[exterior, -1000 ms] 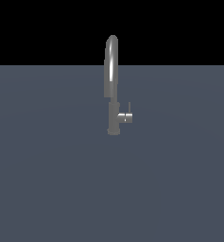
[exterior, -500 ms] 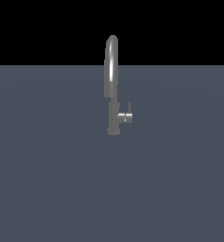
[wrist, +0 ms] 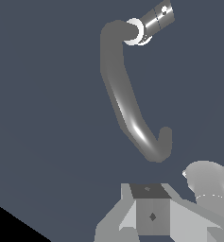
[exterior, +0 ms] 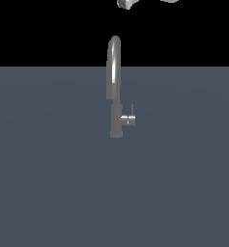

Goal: Turn on the faucet by rotating a designated handle.

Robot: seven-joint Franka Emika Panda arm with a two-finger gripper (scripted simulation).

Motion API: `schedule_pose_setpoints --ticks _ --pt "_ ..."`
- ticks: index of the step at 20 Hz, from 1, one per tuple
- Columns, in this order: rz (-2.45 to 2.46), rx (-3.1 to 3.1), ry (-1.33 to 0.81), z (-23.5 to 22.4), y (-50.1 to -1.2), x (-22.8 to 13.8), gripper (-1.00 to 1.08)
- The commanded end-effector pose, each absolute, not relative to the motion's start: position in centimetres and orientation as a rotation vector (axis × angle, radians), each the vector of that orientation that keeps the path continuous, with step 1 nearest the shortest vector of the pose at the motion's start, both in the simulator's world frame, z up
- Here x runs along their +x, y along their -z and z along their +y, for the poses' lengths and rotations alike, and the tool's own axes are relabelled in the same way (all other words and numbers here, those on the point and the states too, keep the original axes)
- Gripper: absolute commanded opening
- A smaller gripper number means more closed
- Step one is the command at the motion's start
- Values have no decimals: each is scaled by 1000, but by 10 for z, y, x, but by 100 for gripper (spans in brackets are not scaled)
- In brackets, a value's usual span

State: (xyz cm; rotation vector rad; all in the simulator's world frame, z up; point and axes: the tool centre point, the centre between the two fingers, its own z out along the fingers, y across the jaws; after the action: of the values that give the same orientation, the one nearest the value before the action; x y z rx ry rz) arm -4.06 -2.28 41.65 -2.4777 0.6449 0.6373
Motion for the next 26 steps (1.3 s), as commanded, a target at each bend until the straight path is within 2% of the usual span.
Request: schedule_pose_setpoints --ticks 1,15,26 --pt "687 -2417 -675 -27 -406 -27 -100" --pt "913 -2031 -878 -53 -333 41 -100" --pt "1086 -1635 -1030 -73 -248 83 -100"
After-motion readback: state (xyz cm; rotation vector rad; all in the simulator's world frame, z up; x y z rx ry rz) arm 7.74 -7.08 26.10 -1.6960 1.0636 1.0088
